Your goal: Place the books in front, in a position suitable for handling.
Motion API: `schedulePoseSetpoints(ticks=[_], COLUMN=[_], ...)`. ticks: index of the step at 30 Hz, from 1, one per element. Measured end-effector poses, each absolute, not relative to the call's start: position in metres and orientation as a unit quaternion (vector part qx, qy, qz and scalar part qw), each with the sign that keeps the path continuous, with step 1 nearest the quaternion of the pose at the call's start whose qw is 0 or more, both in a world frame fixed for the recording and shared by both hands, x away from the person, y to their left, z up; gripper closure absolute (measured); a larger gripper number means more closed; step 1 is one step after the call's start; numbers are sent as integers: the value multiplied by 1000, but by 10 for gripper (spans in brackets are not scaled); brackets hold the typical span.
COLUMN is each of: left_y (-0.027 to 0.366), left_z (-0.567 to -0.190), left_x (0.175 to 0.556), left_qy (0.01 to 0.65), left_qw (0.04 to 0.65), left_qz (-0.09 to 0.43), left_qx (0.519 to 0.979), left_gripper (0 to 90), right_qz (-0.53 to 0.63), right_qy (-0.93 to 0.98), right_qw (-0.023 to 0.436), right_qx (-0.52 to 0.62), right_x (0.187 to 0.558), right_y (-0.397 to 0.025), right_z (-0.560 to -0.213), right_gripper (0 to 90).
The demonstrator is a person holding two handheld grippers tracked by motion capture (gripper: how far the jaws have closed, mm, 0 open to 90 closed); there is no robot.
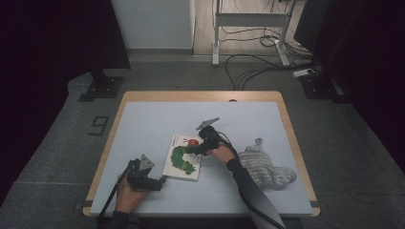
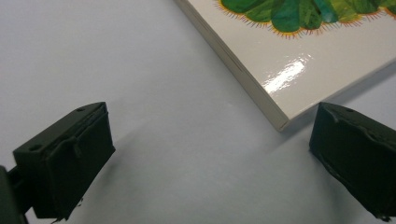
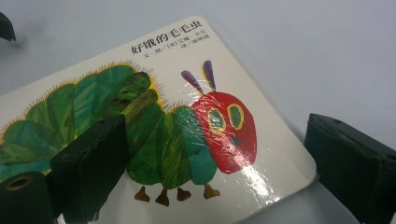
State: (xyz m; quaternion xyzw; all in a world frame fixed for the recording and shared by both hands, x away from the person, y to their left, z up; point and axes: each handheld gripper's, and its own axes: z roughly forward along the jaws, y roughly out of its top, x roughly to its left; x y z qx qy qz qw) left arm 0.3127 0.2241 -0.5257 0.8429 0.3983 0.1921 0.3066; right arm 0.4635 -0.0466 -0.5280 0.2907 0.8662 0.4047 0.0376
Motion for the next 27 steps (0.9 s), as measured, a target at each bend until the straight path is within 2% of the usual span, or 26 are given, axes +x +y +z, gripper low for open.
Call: schedulePoseSetpoints(ticks=[27], left_y=[238], left_z=[-526], left_x=[344], left_qy=[422], left_qw=[310], left_qz=[175], left_qx=[834], left_gripper=[0], right_qz=[370], right_qy=[871], right_qw=[45], right_qx=[320], right_x=[419], right_y=[-84], right_z=[-523], right_gripper=[62])
